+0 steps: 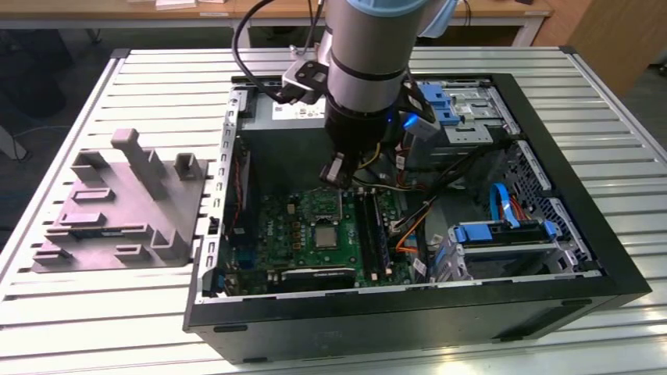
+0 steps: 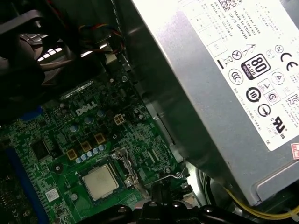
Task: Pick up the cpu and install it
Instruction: 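Close the cpu cover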
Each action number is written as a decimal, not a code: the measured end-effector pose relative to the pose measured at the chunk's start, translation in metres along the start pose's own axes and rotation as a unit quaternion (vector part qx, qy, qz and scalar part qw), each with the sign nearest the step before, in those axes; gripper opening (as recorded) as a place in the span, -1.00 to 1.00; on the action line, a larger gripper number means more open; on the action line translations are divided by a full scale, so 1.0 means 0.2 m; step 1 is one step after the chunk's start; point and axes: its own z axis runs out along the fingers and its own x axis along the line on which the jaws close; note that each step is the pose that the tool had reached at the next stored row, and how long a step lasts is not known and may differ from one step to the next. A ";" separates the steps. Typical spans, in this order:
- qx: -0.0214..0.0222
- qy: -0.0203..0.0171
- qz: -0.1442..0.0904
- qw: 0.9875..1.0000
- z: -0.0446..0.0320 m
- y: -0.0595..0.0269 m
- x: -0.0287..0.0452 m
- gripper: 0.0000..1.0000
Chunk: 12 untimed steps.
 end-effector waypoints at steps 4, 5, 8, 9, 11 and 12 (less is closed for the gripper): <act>0.001 0.002 -0.004 1.000 0.000 -0.004 0.009 -0.79; 0.001 0.002 -0.006 1.000 -0.001 -0.005 0.012 -0.79; 0.001 0.003 -0.009 1.000 -0.001 -0.008 0.018 -0.79; 0.001 0.003 -0.010 1.000 -0.001 -0.009 0.019 -0.79; 0.001 0.003 -0.011 1.000 -0.001 -0.012 0.024 -0.79; 0.001 0.003 -0.011 1.000 -0.001 -0.014 0.027 -0.79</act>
